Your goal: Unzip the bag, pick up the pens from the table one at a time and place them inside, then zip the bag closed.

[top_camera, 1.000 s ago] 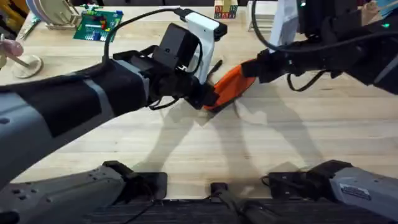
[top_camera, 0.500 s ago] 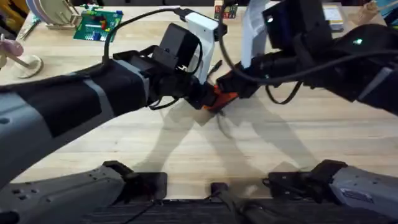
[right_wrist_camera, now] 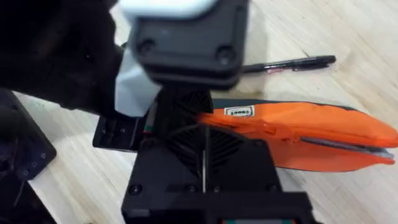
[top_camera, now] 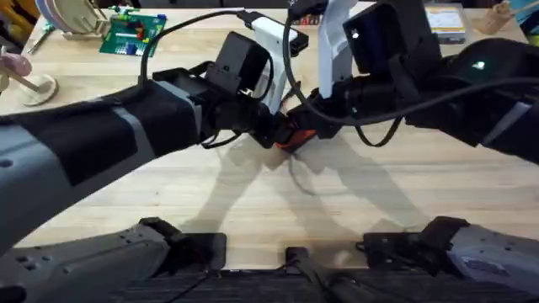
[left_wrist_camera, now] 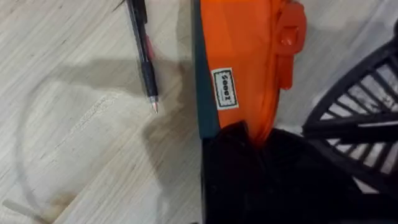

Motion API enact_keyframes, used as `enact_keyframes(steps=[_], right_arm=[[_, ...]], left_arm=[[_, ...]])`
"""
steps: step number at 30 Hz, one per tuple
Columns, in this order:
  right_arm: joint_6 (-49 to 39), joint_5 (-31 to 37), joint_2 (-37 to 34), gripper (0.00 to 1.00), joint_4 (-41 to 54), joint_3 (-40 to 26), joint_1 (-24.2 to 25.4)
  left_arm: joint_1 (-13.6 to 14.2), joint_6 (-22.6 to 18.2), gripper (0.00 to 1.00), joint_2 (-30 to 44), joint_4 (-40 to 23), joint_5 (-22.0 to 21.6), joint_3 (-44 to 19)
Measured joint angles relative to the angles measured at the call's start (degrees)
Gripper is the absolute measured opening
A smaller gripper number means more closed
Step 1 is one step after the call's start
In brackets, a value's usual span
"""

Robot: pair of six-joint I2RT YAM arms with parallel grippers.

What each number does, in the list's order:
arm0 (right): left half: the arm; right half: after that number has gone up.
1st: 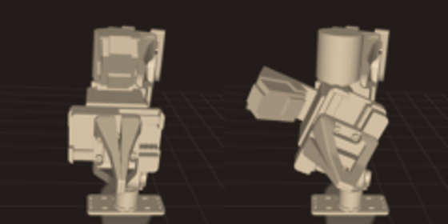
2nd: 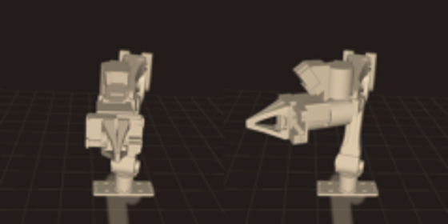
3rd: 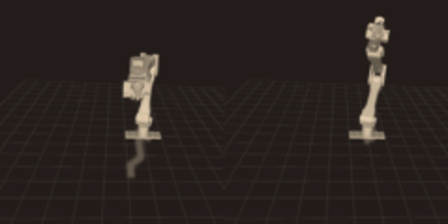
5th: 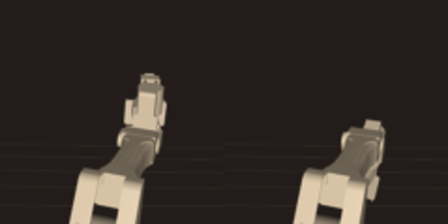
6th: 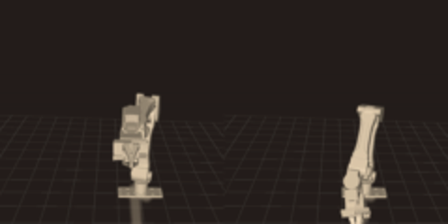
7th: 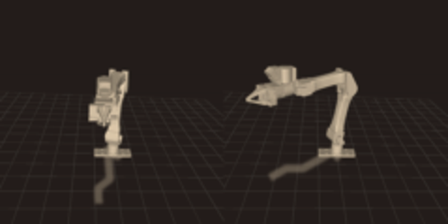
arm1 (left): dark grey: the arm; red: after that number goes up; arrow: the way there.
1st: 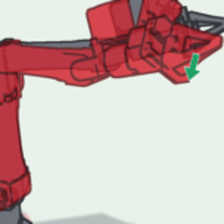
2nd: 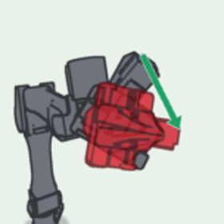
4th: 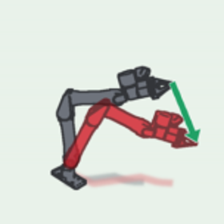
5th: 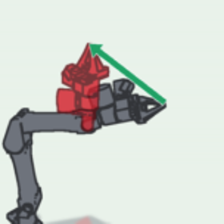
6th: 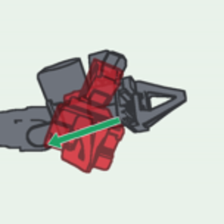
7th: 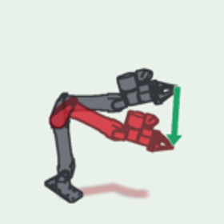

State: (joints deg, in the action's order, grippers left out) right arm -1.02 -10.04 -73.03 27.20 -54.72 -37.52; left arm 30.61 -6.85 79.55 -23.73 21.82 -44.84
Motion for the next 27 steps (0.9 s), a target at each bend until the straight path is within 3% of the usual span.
enact_keyframes(steps=[7, 8, 10, 12, 16, 27], right_arm=[[-0.8, 1.7, 3.2, 0.033, 0.1, 0.0, -1.1], [-1.0, 1.7, 4.1, 0.072, 0.2, 0.0, -1.1], [-1.2, 1.7, 5.8, 0.196, 0.6, 0.0, -1.1], [-1.5, 2.0, 7.6, 0.404, 1.5, 0.0, -0.9], [-2.1, 2.4, 10.8, 0.958, 3.9, 0.0, 0.5], [-2.2, 2.6, 16.8, 0.996, 6.8, 0.0, 7.3]], left_arm=[[0.0, 0.2, 0.042, 0.0, 0.2, 0.2, 0.0], [0.0, 0.2, 0.042, 0.0, 0.2, 0.2, 0.0], [0.0, 0.2, 0.042, 0.0, 0.2, 0.2, 0.0], [0.0, 0.2, 0.042, 0.0, 0.2, 0.2, 0.0], [0.0, 0.2, 0.042, 0.0, 0.2, 0.2, 0.0], [0.0, 0.2, 0.042, 0.0, -0.1, 0.2, 0.0]])
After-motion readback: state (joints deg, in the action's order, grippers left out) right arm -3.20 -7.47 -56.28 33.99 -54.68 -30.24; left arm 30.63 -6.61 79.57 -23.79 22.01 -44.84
